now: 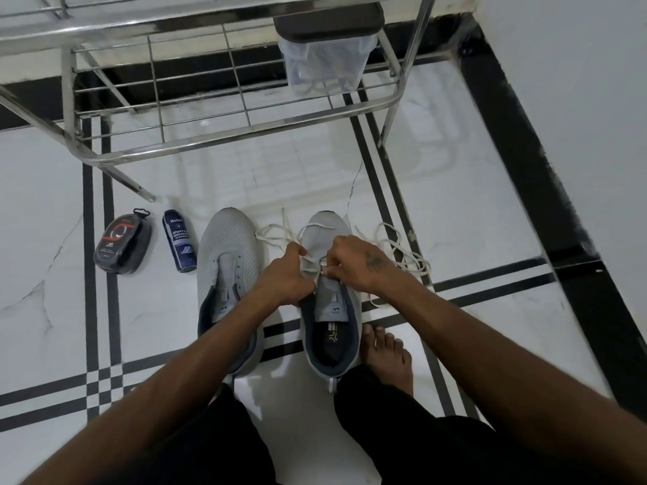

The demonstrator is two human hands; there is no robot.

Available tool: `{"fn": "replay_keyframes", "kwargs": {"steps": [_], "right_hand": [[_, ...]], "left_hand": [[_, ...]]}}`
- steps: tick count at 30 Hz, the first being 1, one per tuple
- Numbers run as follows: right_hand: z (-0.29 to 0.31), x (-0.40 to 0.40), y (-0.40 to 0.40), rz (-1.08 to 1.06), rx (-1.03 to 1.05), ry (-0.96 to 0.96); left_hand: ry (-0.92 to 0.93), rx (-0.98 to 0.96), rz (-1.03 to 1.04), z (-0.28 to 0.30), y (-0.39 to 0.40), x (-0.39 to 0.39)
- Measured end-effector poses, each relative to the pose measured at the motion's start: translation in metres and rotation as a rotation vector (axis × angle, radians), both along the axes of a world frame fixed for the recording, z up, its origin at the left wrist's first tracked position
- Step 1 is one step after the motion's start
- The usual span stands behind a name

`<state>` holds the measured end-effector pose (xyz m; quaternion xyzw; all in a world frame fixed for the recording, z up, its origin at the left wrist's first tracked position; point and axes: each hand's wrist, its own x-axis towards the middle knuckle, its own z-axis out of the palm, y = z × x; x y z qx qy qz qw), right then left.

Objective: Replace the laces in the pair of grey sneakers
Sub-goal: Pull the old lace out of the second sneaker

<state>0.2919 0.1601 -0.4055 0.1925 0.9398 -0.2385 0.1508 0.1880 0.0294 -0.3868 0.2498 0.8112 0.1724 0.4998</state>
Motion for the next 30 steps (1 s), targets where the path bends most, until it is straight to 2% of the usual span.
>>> {"fn": "replay_keyframes", "kwargs": {"steps": [6, 9, 11, 13, 15, 16, 17, 18, 20, 22, 23, 24, 26, 28, 30], "right_hand": [[0.003, 0.004, 0.005, 0.133, -0.003, -0.088], [-0.001, 0.006, 0.002, 0.043, 0.056, 0.030], [-0.006, 0.019, -0.001, -0.236, 0.089, 0.129], [-0.015, 0.041, 0.000, -0.690, 0.073, 0.204], [-0.021, 0.059, 0.011, -1.150, -0.066, 0.193], [-0.022, 0.065, 0.015, -1.289, -0.157, 0.149], [-0.023, 0.069, 0.016, -1.339, -0.218, 0.085], [-0.024, 0.071, 0.015, -1.328, -0.235, 0.039], [-0.022, 0.068, 0.007, -1.204, -0.136, 0.105], [-0.011, 0.055, -0.006, -0.927, -0.038, 0.279], [-0.008, 0.047, -0.010, -0.777, -0.071, 0.332], [-0.006, 0.038, -0.013, -0.627, -0.136, 0.325], [-0.006, 0.022, -0.016, -0.326, -0.156, 0.155], [-0.009, 0.011, -0.016, -0.142, -0.057, 0.049], [-0.010, 0.006, -0.017, -0.041, 0.059, 0.049]], "left_hand": [[-0.004, -0.003, -0.049, -0.001, 0.004, 0.004], [0.024, -0.007, -0.034, -0.003, 0.003, 0.004], [-0.009, -0.011, 0.023, -0.004, 0.001, 0.002], [-0.043, -0.013, 0.065, -0.004, 0.001, 0.002], [-0.044, -0.017, 0.074, -0.003, 0.002, 0.002], [-0.039, -0.020, 0.074, -0.003, 0.002, 0.003], [-0.034, -0.020, 0.074, -0.003, 0.003, 0.003], [-0.033, -0.022, 0.074, -0.003, 0.002, 0.004], [-0.042, -0.034, 0.072, -0.002, 0.002, 0.005], [-0.066, -0.048, 0.090, -0.002, 0.000, 0.005], [-0.082, -0.050, 0.110, -0.001, 0.000, 0.005], [-0.093, -0.052, 0.130, -0.001, 0.000, 0.005], [-0.103, -0.047, 0.153, 0.000, -0.001, 0.005], [-0.098, -0.045, 0.151, 0.000, -0.002, 0.006], [-0.078, -0.044, 0.139, -0.001, -0.005, 0.006]]}}
